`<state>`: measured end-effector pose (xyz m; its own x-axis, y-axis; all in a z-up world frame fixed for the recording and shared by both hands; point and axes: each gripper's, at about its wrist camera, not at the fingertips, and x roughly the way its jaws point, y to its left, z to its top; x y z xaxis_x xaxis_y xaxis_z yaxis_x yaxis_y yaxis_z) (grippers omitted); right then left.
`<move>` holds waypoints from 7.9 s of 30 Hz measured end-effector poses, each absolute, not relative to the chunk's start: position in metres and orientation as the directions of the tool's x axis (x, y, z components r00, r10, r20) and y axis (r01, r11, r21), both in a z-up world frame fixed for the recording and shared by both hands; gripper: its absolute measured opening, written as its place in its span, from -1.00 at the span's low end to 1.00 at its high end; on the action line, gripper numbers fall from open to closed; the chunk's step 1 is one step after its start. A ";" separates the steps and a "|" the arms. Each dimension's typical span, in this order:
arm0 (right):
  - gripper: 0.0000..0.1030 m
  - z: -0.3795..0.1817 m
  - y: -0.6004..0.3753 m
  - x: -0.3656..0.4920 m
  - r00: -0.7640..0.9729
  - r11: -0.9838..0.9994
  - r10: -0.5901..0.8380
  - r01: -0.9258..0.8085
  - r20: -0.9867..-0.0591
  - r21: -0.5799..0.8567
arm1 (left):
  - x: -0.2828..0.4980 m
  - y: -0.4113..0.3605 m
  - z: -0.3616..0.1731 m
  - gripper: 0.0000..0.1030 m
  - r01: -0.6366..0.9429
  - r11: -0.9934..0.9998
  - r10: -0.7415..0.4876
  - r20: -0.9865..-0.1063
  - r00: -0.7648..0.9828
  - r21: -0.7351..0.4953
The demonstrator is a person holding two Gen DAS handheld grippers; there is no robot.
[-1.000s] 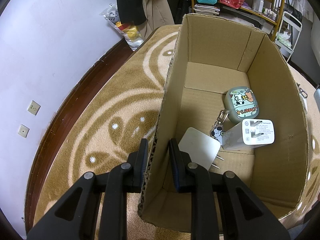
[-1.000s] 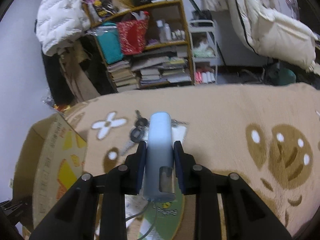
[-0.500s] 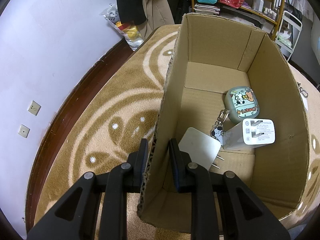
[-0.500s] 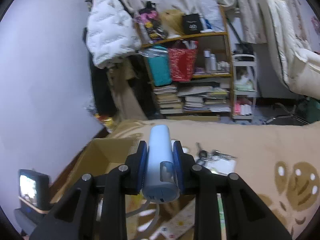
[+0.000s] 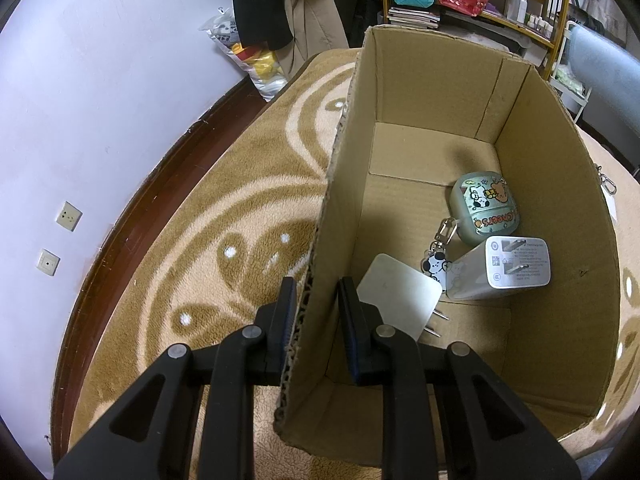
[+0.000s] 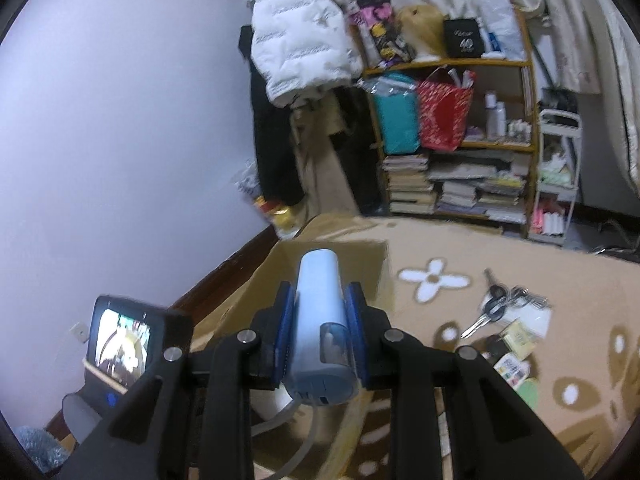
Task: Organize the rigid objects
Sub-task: 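Carry the light-blue cylinder over the box and release it inside, then move the open right gripper back to the white remote, then close the right gripper on the white remote and lift it, then carry the white remote over the box and release it inside, then move the open right gripper back to the green Pochacco board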
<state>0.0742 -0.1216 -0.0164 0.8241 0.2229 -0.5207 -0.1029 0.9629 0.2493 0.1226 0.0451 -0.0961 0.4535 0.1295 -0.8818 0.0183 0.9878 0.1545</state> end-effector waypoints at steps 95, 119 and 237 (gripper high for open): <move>0.83 -0.162 -0.210 0.102 0.544 0.920 -0.038 0.346 -0.838 0.183 | 0.117 0.046 -0.093 -0.59 0.011 0.987 0.136 -0.870 0.475 0.160; -0.16 -0.143 -0.205 0.089 0.563 0.930 -0.105 0.348 -0.820 0.121 | 0.115 0.049 -0.092 -0.59 0.011 0.988 0.130 -0.869 0.477 0.154; 1.00 -0.028 -0.136 0.065 0.749 0.982 -0.059 0.162 -0.660 0.096 | 0.117 0.050 -0.099 -0.65 0.016 0.993 0.099 -0.881 0.463 0.121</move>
<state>0.0648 -0.1357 -0.0282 0.7494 -0.0587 -0.6596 0.1617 0.9821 0.0963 0.1170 0.0500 -0.0990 0.4631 0.0995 -0.8807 0.0162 0.9926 0.1206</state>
